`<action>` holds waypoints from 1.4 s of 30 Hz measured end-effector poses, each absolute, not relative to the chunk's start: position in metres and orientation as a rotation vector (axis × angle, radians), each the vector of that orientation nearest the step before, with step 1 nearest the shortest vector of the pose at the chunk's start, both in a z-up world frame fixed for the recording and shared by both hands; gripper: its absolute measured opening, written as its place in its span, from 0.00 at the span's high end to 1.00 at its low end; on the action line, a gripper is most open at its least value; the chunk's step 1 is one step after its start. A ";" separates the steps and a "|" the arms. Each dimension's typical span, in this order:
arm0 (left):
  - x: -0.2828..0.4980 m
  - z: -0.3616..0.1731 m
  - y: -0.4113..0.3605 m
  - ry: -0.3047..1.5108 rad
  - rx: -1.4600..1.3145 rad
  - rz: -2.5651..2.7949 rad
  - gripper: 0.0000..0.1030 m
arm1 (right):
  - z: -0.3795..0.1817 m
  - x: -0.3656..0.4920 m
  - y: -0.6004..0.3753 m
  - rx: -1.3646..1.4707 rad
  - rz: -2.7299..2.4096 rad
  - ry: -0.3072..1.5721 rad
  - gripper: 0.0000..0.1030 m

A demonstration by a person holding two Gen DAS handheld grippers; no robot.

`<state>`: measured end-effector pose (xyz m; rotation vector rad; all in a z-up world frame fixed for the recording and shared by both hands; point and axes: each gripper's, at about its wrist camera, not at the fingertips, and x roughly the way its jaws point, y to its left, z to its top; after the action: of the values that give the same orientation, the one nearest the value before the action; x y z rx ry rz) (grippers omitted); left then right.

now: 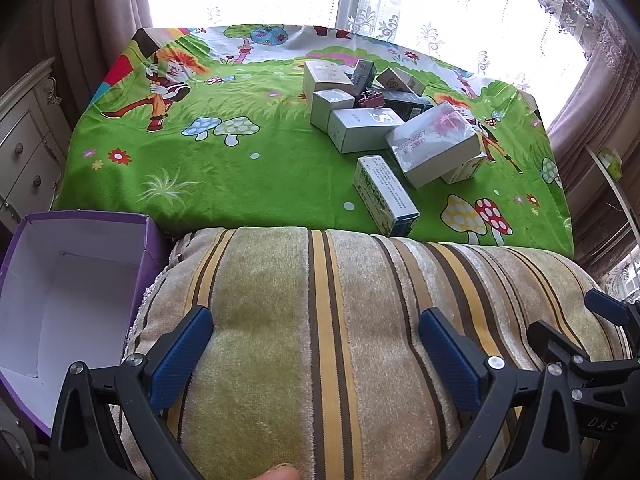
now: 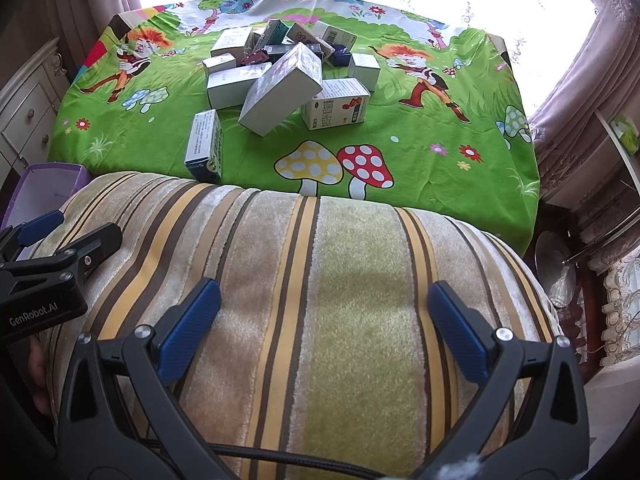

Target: Organize rigid objects

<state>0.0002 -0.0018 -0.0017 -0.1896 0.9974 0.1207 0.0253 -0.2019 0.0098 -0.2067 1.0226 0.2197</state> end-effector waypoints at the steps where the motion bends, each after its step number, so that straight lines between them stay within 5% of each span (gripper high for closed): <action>1: 0.000 -0.002 -0.002 0.998 -0.189 0.122 0.00 | 0.010 0.025 -0.201 -0.208 0.220 1.023 0.00; 42: 0.019 0.014 -0.015 1.037 -0.165 0.031 0.05 | 0.012 0.036 -0.212 -0.166 0.307 1.069 0.00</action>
<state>0.0192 -0.0152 0.0141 -0.1648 1.0373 0.0312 0.0359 -0.2119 0.0121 -0.1657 1.0688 0.3071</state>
